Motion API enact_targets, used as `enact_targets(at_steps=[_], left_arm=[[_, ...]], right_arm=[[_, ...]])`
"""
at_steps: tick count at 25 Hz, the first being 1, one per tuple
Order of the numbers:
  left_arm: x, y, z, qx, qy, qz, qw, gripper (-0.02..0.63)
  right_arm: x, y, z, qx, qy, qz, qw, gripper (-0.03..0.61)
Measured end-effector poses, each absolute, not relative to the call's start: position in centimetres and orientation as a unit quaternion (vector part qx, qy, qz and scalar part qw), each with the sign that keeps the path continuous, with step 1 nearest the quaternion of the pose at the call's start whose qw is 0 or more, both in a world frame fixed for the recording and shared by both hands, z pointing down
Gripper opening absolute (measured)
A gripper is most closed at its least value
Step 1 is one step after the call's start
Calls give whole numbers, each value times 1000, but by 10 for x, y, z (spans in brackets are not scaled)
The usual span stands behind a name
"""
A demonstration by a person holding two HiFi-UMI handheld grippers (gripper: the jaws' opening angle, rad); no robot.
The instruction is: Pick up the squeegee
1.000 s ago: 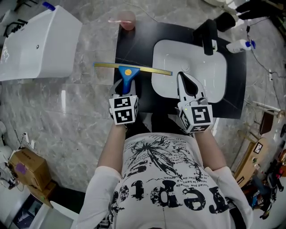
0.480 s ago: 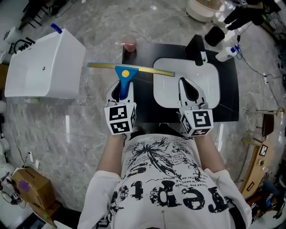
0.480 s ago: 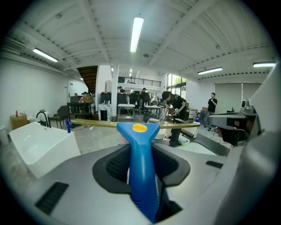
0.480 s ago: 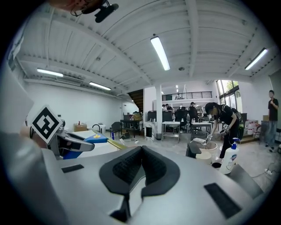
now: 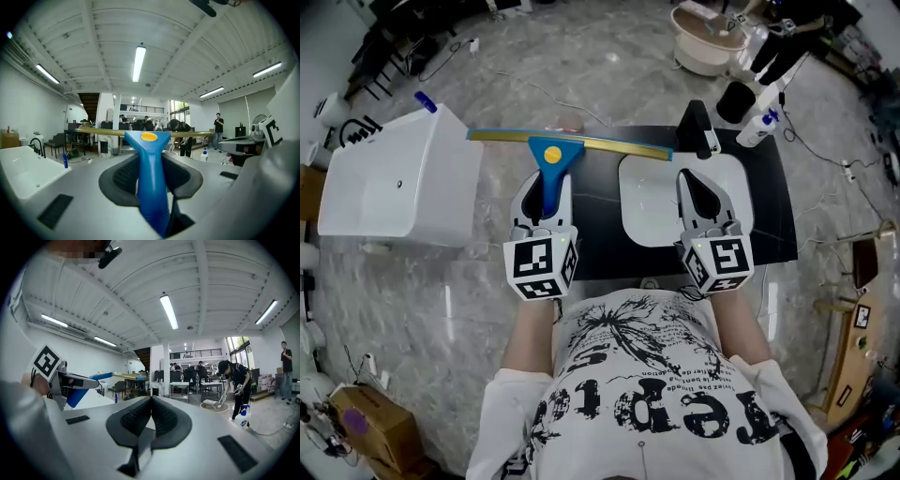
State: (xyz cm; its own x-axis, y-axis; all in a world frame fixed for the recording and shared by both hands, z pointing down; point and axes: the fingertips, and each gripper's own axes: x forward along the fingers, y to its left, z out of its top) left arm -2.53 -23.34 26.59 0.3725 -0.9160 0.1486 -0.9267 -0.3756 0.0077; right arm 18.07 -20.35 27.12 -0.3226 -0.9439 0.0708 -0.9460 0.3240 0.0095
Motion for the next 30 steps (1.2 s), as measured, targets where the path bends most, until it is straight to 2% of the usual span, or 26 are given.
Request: enact_targets(at_steps=[6, 17, 30], left_arm=[[-32, -228, 240, 831, -555, 35, 12, 141], [-31, -224, 248, 831, -555, 30, 27, 141], [-33, -224, 256, 828, -558, 50, 15, 141]], right_arm=[[182, -195, 243, 593, -805, -7, 10, 14], [188, -186, 257, 589, -808, -6, 26, 12], [167, -183, 254, 553, -832, -11, 26, 12]])
